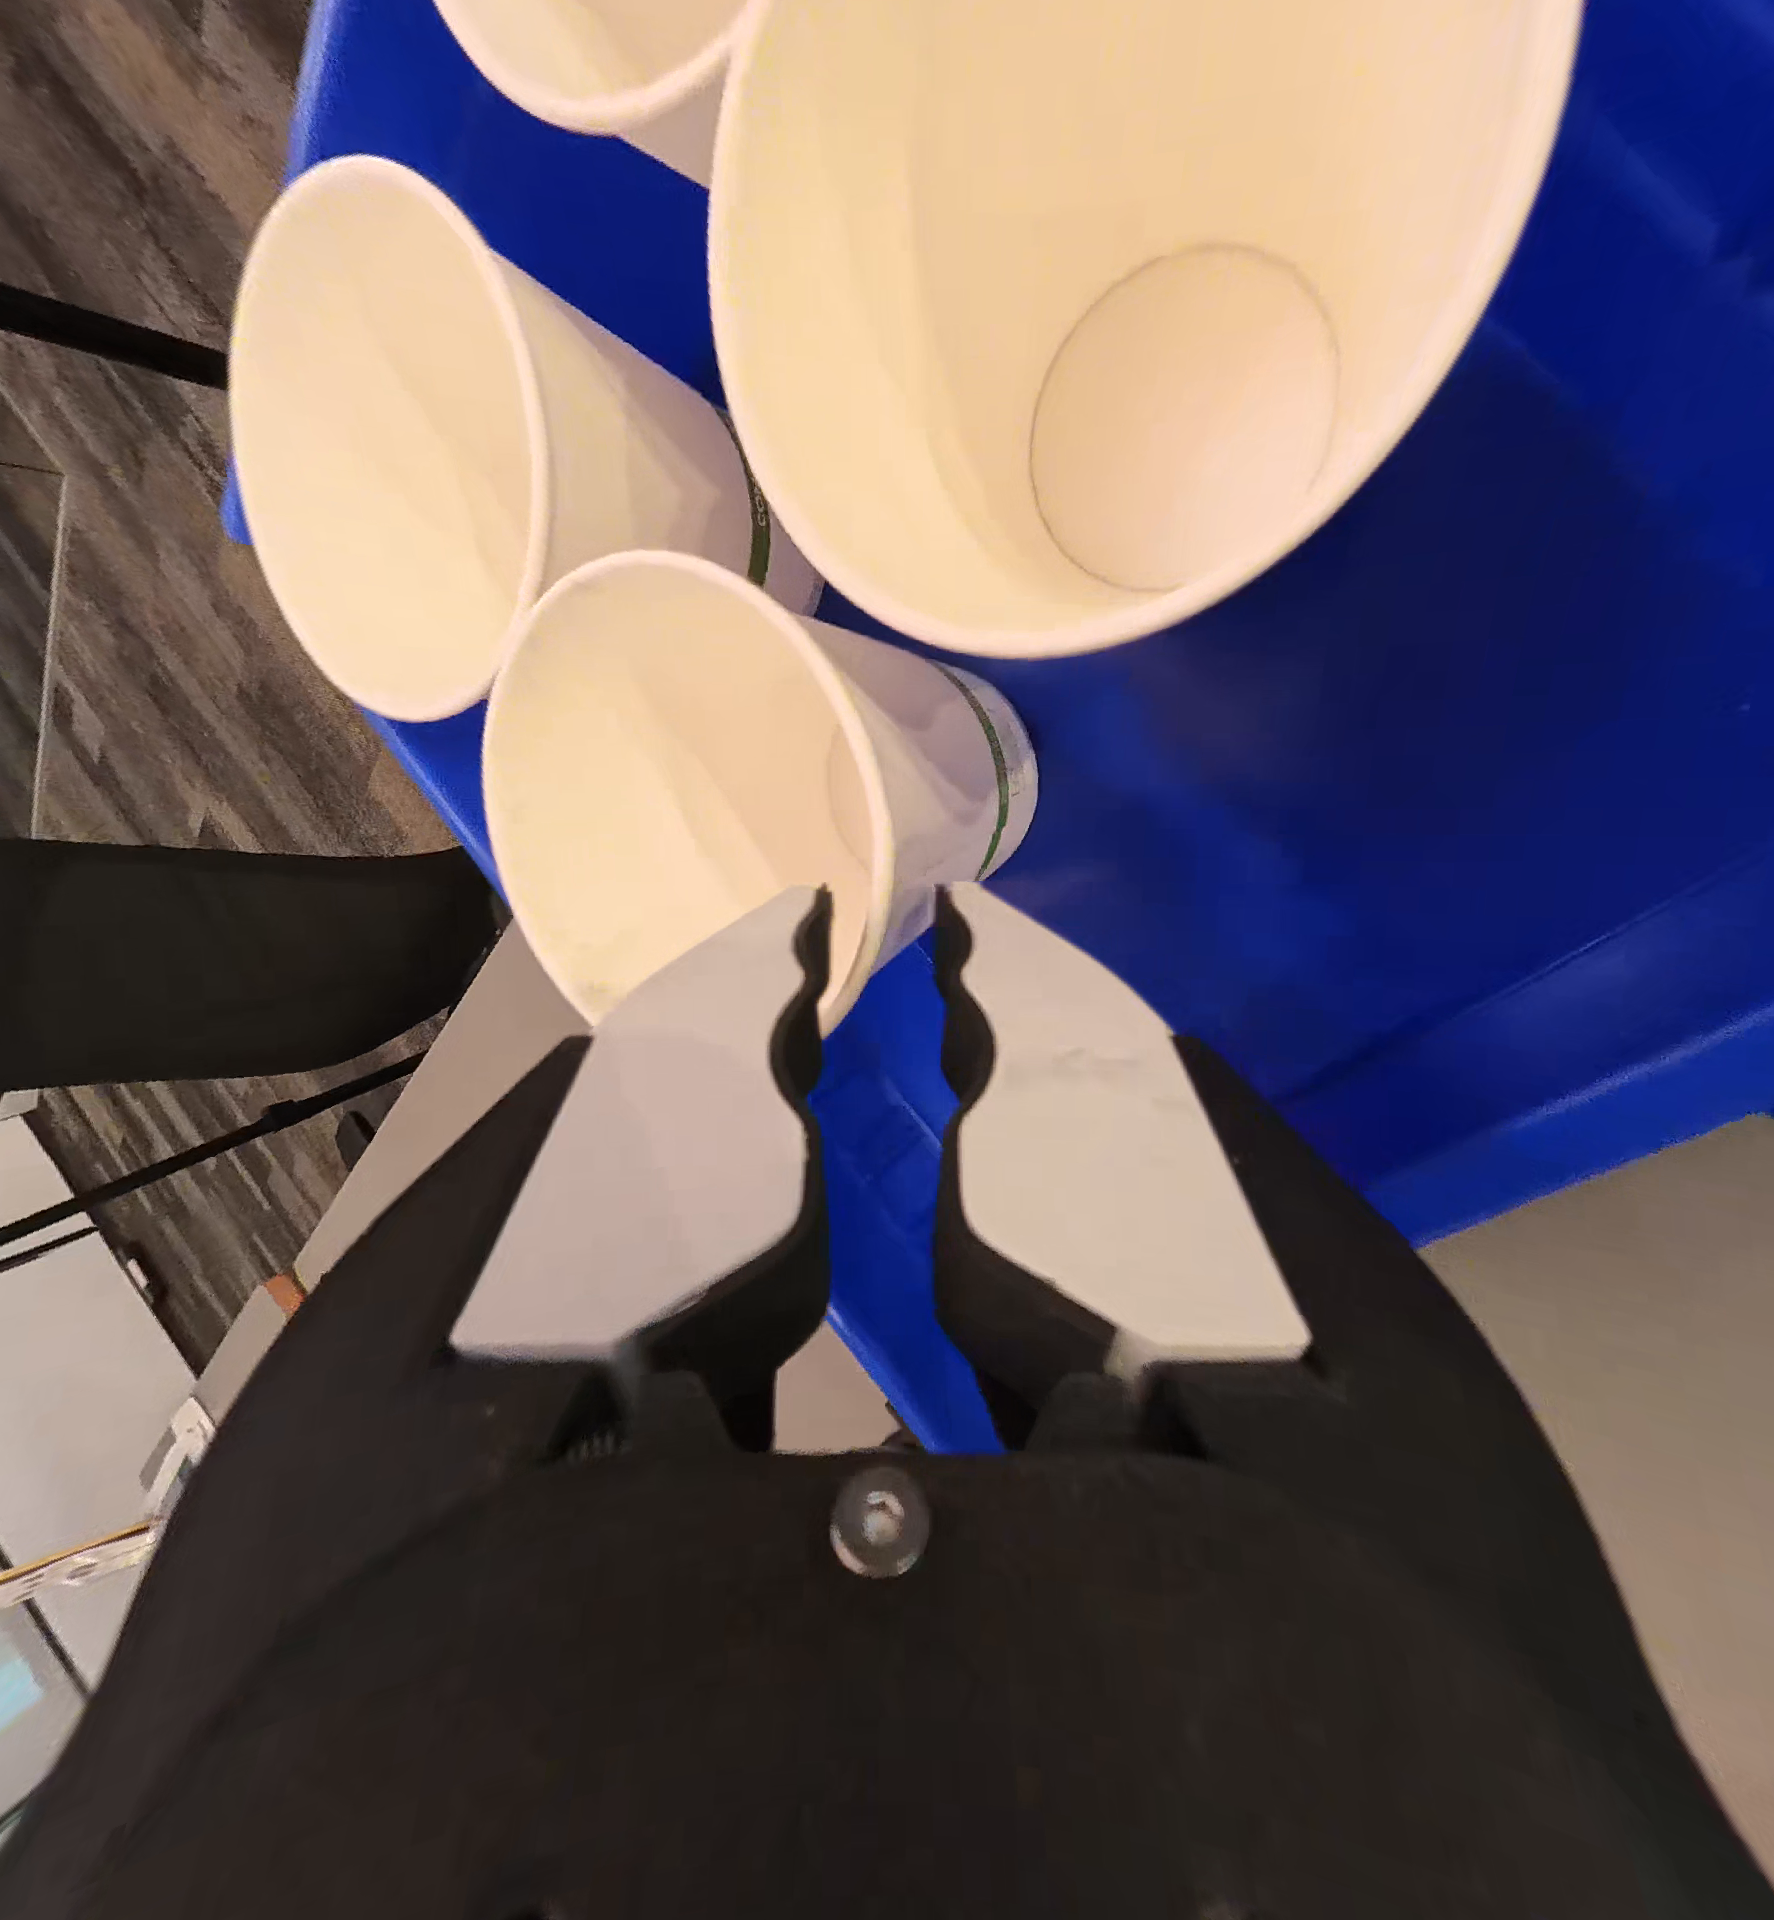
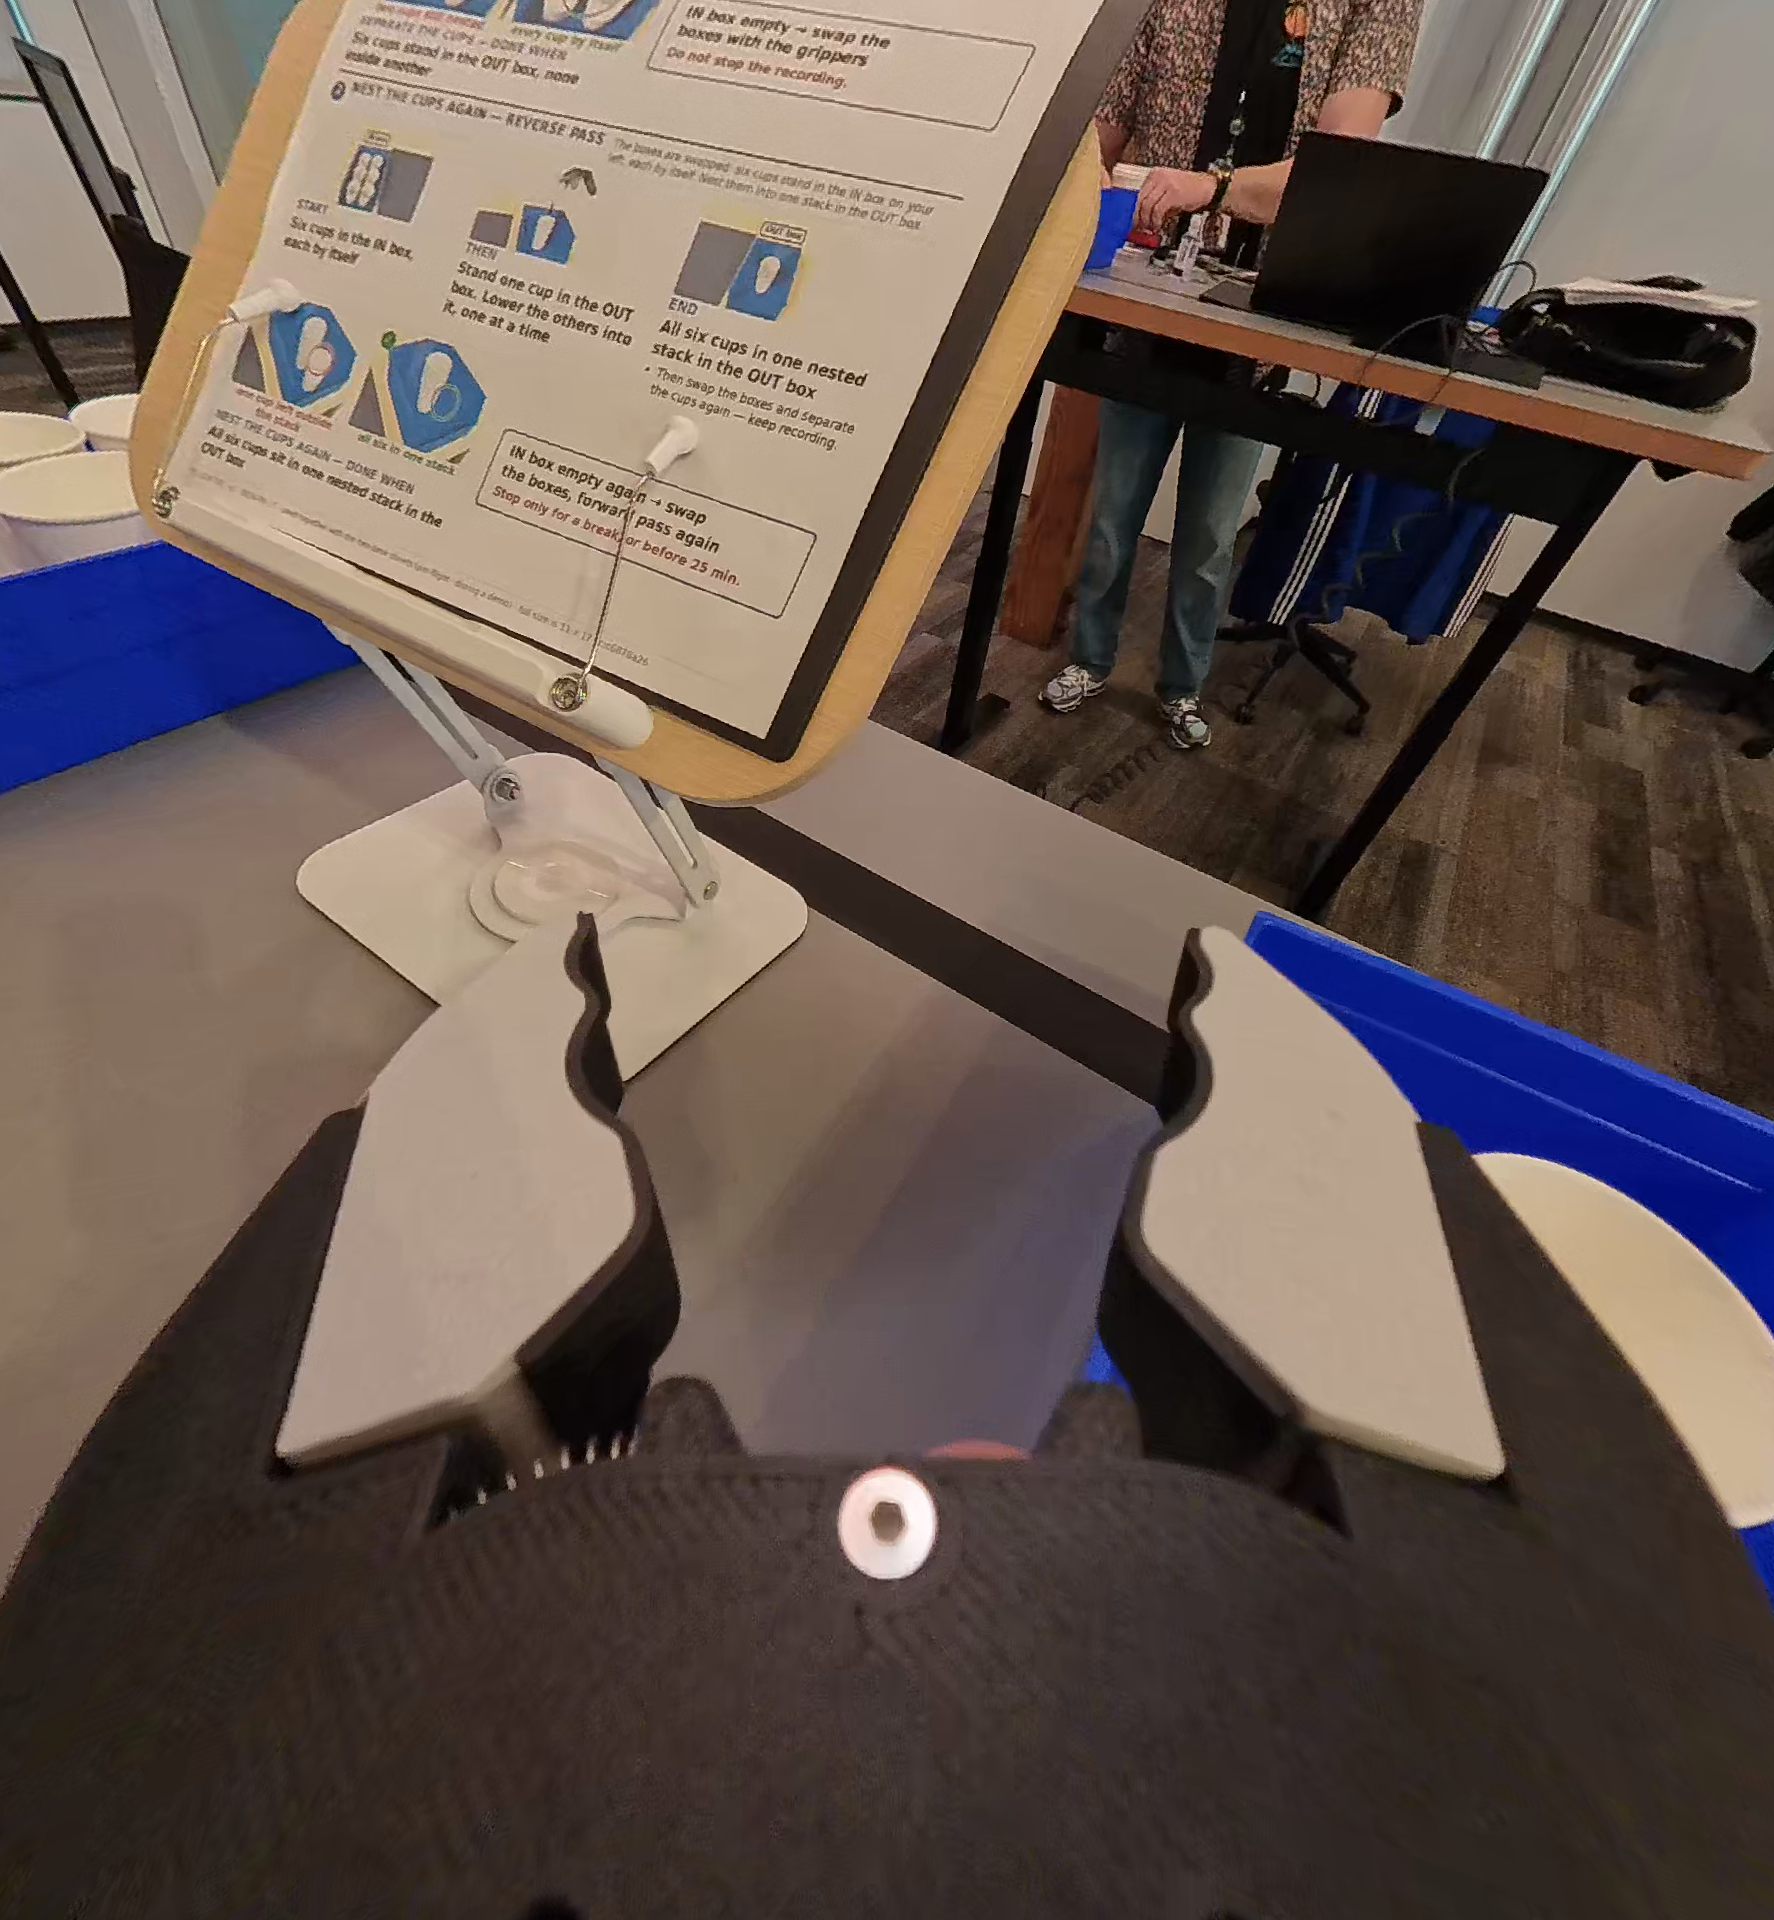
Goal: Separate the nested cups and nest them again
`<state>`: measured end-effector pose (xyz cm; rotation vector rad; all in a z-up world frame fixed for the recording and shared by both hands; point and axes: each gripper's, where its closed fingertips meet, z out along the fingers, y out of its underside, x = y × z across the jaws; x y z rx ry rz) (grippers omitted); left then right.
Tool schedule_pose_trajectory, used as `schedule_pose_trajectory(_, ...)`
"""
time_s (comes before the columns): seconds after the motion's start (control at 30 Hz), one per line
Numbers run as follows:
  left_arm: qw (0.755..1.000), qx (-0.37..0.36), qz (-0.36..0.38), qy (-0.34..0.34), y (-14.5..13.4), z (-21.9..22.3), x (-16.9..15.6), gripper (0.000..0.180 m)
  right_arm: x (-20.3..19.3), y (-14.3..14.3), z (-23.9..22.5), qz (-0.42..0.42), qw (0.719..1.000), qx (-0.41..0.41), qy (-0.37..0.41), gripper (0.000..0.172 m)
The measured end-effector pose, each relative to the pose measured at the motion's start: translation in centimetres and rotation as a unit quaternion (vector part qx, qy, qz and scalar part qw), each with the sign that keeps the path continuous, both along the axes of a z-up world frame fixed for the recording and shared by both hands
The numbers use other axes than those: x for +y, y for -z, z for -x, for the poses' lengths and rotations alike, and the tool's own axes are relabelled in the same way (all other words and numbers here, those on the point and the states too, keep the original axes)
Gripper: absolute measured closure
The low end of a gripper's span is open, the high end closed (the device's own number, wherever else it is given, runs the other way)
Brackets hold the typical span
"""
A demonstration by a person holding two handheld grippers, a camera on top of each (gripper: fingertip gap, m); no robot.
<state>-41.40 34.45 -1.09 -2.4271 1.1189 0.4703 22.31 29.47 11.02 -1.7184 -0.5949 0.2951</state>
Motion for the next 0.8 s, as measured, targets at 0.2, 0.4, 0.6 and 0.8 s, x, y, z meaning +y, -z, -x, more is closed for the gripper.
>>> schedule_pose_trajectory(0.2, 0.999, 0.005, 0.020, 0.026, 0.3, -0.5, -0.5, 0.178, -0.1, 0.0, 0.2, 0.000, 1.000, 0.001, -0.002, 0.069)
schedule_pose_trajectory(0.4, 0.998, -0.002, 0.046, 0.044, -1.6, -1.2, -3.5, 0.178, -0.8, -1.3, 1.5, -0.014, 1.000, -0.010, -0.025, 0.069)
schedule_pose_trajectory(0.6, 0.996, -0.024, 0.064, 0.064, -5.5, -2.3, -10.3, 0.179, -2.9, -2.5, 7.1, 0.005, 0.993, -0.002, -0.116, 0.062)
schedule_pose_trajectory(0.8, 0.978, -0.071, 0.091, 0.173, -10.2, -10.8, -16.2, 0.179, -7.5, -2.0, 18.0, 0.063, 0.955, 0.002, -0.288, 0.052)
